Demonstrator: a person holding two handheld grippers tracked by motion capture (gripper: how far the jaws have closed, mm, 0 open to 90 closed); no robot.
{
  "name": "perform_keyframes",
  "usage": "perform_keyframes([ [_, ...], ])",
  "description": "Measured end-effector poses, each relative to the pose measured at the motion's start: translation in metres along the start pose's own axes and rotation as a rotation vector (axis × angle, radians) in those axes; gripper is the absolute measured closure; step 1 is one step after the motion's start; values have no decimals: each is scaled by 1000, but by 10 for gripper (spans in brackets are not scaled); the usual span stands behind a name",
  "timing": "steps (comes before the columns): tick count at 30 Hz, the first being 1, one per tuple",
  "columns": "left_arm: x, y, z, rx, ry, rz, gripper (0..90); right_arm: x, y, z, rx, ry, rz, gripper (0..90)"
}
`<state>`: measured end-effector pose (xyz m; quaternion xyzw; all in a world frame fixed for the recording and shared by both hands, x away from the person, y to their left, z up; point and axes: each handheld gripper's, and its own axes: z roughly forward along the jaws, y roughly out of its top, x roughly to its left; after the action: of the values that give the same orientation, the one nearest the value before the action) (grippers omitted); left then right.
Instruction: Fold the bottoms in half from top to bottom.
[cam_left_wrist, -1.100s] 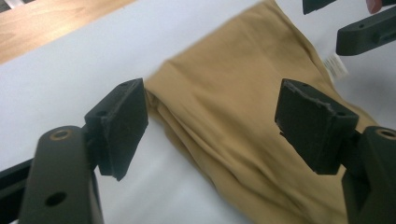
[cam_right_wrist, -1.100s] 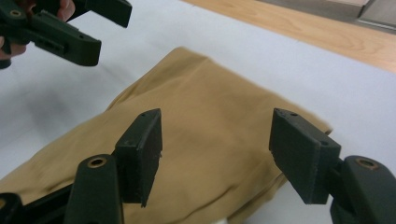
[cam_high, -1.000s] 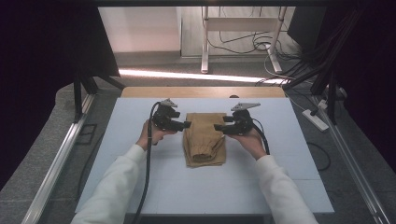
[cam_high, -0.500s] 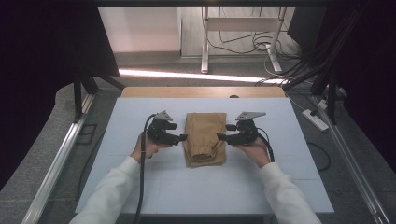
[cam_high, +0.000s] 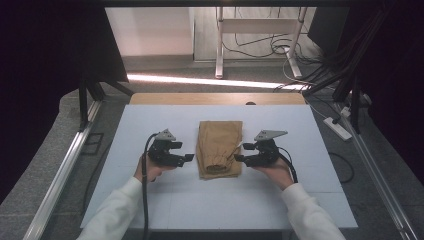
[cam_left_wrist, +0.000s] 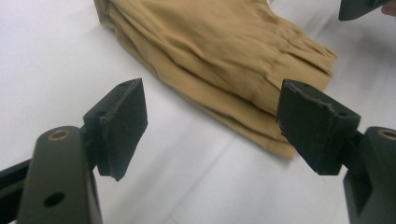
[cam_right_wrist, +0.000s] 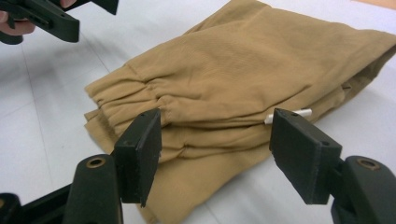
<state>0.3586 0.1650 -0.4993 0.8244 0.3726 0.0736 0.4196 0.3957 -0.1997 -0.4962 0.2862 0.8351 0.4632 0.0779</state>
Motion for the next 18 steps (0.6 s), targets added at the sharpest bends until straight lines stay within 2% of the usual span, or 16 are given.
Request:
perform_keyframes([
  [10, -16, -36, -24, -3, 16, -17, 244, 17, -22, -29, -8, 8, -10, 352],
  [15, -19, -48, -37, -13, 32, -20, 243, 18, -34, -47, -8, -10, 2, 351],
  [18, -19, -57, -45, -24, 41, -34, 242, 16, -43, -58, -10, -27, 11, 351],
])
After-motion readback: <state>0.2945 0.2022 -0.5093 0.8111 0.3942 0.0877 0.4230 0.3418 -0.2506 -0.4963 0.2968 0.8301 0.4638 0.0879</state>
